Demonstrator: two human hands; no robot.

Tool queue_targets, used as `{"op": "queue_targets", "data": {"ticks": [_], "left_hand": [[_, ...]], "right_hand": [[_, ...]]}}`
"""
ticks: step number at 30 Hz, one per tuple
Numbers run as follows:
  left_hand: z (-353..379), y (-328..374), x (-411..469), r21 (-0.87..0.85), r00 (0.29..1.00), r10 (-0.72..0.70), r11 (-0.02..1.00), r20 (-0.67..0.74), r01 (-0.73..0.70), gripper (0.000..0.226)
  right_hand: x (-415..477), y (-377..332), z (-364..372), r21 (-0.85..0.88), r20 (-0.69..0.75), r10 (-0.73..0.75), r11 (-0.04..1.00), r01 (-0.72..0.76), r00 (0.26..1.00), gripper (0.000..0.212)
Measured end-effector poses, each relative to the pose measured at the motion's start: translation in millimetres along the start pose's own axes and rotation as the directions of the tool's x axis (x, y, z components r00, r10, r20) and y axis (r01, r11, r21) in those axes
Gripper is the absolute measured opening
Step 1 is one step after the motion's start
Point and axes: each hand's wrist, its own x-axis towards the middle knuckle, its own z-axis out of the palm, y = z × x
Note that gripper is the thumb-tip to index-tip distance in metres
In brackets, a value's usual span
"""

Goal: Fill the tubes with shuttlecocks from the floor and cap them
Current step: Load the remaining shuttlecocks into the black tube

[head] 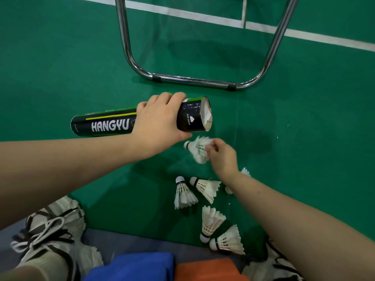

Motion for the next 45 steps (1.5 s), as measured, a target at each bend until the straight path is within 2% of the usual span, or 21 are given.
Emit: {"op": "queue_targets", "data": {"ticks": [2, 5, 9, 12, 18, 21, 23, 25, 26, 27, 28, 30, 32, 35, 37, 38, 39, 40, 42, 43, 45], "left_hand": [[-2, -1, 1, -0.007, 1.000, -0.008, 1.000, -0.012, 0.008, 0.072], [-4, -2, 0, -0.004, 0.999, -0.021, 1.000, -0.025, 0.021, 0.073], [-4, -1, 1, 0.002, 0.999, -0.024, 1.000, -0.025, 0.024, 0.072], [-2, 1, 1, 0.018, 1.000, -0.023, 1.000, -0.009, 0.023, 0.071], [4, 9, 0, 0.028, 1.000, -0.006, 1.000, 0.012, 0.006, 0.073], [5, 11, -2, 0.031, 1.000, 0.002, 1.000, 0.016, -0.002, 0.072], [5, 10, -2, 0.030, 1.000, 0.005, 1.000, 0.012, -0.005, 0.072], [4, 10, -1, 0.022, 1.000, 0.001, 1.000, 0.009, -0.002, 0.072], [2, 9, 0, 0.018, 1.000, -0.003, 1.000, 0.008, 0.002, 0.072], [1, 9, 1, 0.015, 1.000, -0.007, 1.000, 0.006, 0.007, 0.072], [1, 9, 2, 0.013, 1.000, -0.011, 1.000, 0.001, 0.011, 0.072], [1, 9, 2, 0.013, 1.000, -0.013, 1.000, -0.009, 0.014, 0.072], [2, 11, 1, 0.022, 1.000, -0.009, 1.000, -0.006, 0.009, 0.071], [4, 13, -2, 0.058, 1.000, 0.007, 0.998, 0.026, -0.008, 0.068], [6, 12, -9, 0.081, 0.998, 0.022, 0.996, 0.056, -0.026, 0.069], [9, 11, -12, 0.093, 0.997, 0.038, 0.995, 0.068, -0.045, 0.069], [11, 10, -16, 0.099, 0.996, 0.059, 0.993, 0.068, -0.066, 0.069], [13, 10, -18, 0.098, 0.996, 0.075, 0.992, 0.055, -0.080, 0.069], [12, 10, -18, 0.086, 0.996, 0.080, 0.993, 0.030, -0.082, 0.070], [11, 11, -17, 0.078, 0.996, 0.077, 0.994, 0.034, -0.079, 0.072], [10, 11, -16, 0.065, 0.996, 0.074, 0.995, 0.049, -0.077, 0.073]], "right_hand": [[9, -7, -21, 0.174, -0.006, 0.033, 0.984, -0.032, 0.999, 0.013], [19, -14, -56, 0.328, 0.089, 0.073, 0.939, -0.098, 0.993, 0.018], [23, -30, -95, 0.608, 0.190, 0.109, 0.767, -0.204, 0.976, 0.031], [22, -43, -108, 0.686, 0.221, 0.086, 0.695, -0.217, 0.972, 0.030], [17, -73, -85, 0.622, 0.186, -0.026, 0.777, -0.097, 0.982, 0.022], [14, -77, -69, 0.398, 0.094, -0.090, 0.916, 0.046, 0.991, 0.010], [13, -75, -63, 0.270, -0.032, -0.148, 0.951, 0.151, 0.988, 0.026], [5, -76, -63, 0.279, -0.250, -0.228, 0.914, 0.296, 0.941, 0.033], [0, -74, -65, 0.270, -0.363, -0.282, 0.881, 0.390, 0.888, 0.031], [-6, -71, -66, 0.210, -0.428, -0.357, 0.854, 0.476, 0.830, 0.028], [-11, -68, -64, 0.123, -0.426, -0.446, 0.833, 0.539, 0.787, 0.027], [-22, -66, -59, -0.005, -0.266, -0.572, 0.806, 0.592, 0.776, 0.031], [-29, -72, -53, -0.060, -0.055, -0.571, 0.821, 0.568, 0.819, 0.038], [-31, -88, -48, -0.040, 0.183, -0.414, 0.903, 0.427, 0.892, 0.035], [-31, -92, -48, 0.014, 0.342, -0.273, 0.958, 0.285, 0.899, 0.024], [-32, -90, -47, -0.016, 0.378, -0.249, 0.961, 0.275, 0.892, 0.022], [-34, -87, -46, -0.036, 0.364, -0.283, 0.948, 0.317, 0.888, 0.023], [-36, -83, -46, -0.021, 0.273, -0.373, 0.919, 0.393, 0.887, 0.025], [-35, -70, -48, 0.083, -0.089, -0.506, 0.855, 0.512, 0.858, 0.023], [-35, -62, -50, 0.151, -0.266, -0.477, 0.838, 0.525, 0.838, 0.018], [-32, -37, -53, 0.188, -0.418, -0.319, 0.885, 0.425, 0.850, 0.011]]}}
